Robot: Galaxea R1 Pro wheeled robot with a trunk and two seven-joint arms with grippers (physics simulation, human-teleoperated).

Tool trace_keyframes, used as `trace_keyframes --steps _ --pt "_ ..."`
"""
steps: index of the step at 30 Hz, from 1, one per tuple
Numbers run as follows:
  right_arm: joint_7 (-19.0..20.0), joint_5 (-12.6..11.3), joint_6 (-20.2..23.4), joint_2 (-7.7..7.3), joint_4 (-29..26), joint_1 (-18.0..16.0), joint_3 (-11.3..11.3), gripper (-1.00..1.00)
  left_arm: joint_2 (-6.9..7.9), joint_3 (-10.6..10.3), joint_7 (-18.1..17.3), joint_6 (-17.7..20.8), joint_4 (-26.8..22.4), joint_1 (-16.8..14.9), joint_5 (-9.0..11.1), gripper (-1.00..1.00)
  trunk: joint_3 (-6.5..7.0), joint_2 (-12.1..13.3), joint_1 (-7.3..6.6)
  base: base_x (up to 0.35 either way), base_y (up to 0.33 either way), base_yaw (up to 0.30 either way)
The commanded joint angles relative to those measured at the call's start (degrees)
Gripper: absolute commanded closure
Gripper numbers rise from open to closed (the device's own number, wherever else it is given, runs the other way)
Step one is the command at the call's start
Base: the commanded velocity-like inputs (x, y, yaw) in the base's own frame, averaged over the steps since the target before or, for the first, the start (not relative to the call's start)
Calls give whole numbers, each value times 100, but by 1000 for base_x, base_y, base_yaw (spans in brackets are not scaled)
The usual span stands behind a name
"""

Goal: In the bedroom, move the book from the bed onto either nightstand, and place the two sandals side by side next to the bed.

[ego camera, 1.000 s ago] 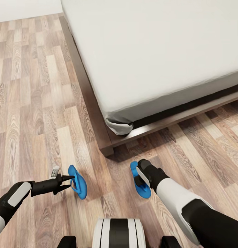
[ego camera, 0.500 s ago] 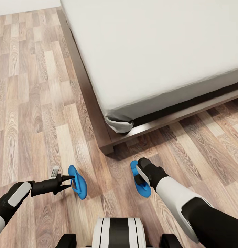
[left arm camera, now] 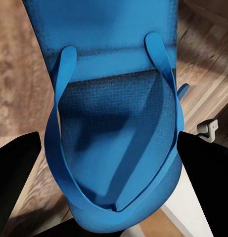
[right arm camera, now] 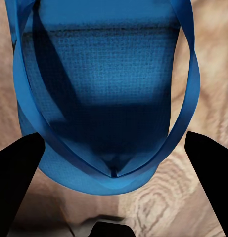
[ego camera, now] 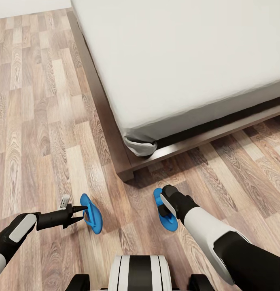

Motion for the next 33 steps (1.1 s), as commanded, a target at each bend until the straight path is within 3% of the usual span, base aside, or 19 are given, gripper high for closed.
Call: trace_keyframes --steps 1,8,9,28,33 --pt "-51 -64 20 -3 -4 -3 38 100 6 -20 -45 -1 4 -4 -17 100 -3 -1 -1 0 0 0" --pt "-51 -64 20 -3 1 -3 38 100 6 -20 -43 -2 4 -4 -17 100 -3 -1 -1 0 0 0" --pt "-51 -64 20 -3 2 -3 38 -100 6 -20 -44 -2 4 -4 -17 100 -3 -1 -1 0 0 0" --pt "-51 -64 18 -3 32 -3 38 -100 6 -24 -38 -8 28 -4 -24 100 -3 -1 -1 0 0 0" --pt "-49 -68 12 -3 37 -3 35 -100 6 -24 -36 -9 84 -4 -32 100 108 5 -14 0 0 0"
